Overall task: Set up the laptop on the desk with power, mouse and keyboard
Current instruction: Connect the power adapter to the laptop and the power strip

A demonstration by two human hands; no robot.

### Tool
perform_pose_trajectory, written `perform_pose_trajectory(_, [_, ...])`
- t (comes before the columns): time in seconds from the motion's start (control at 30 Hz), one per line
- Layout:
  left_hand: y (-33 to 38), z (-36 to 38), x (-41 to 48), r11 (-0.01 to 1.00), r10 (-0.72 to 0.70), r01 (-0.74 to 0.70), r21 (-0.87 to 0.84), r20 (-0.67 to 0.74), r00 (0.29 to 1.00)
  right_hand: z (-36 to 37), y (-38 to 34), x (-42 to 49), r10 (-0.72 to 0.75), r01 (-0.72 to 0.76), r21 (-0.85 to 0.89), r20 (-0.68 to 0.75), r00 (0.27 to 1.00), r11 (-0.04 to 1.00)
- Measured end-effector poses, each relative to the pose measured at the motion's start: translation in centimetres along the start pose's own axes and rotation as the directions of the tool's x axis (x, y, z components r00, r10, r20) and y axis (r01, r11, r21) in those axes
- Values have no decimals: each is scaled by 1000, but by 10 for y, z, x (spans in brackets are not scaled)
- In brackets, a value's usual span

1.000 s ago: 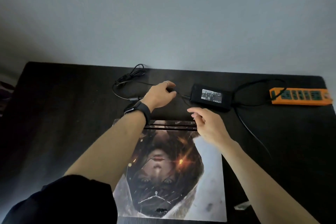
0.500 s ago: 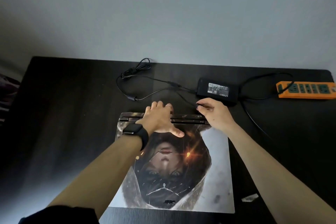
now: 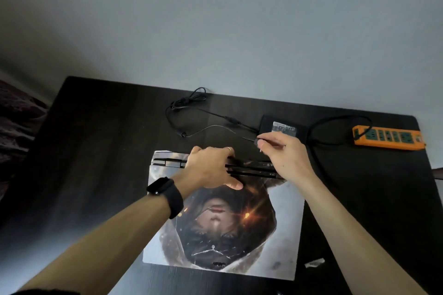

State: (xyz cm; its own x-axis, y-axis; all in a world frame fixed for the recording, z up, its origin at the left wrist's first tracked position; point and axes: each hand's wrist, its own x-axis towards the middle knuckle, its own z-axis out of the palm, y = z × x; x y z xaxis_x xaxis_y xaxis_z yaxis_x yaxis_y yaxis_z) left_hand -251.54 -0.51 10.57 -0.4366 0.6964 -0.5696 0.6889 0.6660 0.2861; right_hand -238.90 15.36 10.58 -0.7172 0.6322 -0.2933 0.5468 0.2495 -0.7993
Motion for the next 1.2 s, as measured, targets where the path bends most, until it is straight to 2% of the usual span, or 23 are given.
perform_pose_trajectory(0.2, [9, 4, -54, 999, 20, -27, -22, -274, 962, -14, -28, -28, 16, -32, 101, 156, 988, 994])
perform_pose_trajectory(0.33, [10, 10, -76, 999, 32, -39, -9, -362, 932, -20, -41, -46, 19, -22, 8, 245, 969, 1000])
perform_pose_trajectory(0.8, [12, 11, -87, 996, 61, -78, -33, -371, 927, -23, -47, -58, 18, -19, -1, 319, 948, 1000])
perform_pose_trajectory(1.07, [13, 9, -72, 995, 77, -93, -34, -324, 943, -13, -32, -56, 5, 27, -135, 236, 972, 990])
perform_pose_trajectory(1.2, [12, 11, -62, 994, 86, -101, -35, -307, 948, -12, -23, -60, -103, 130, -149, 173, 979, 980])
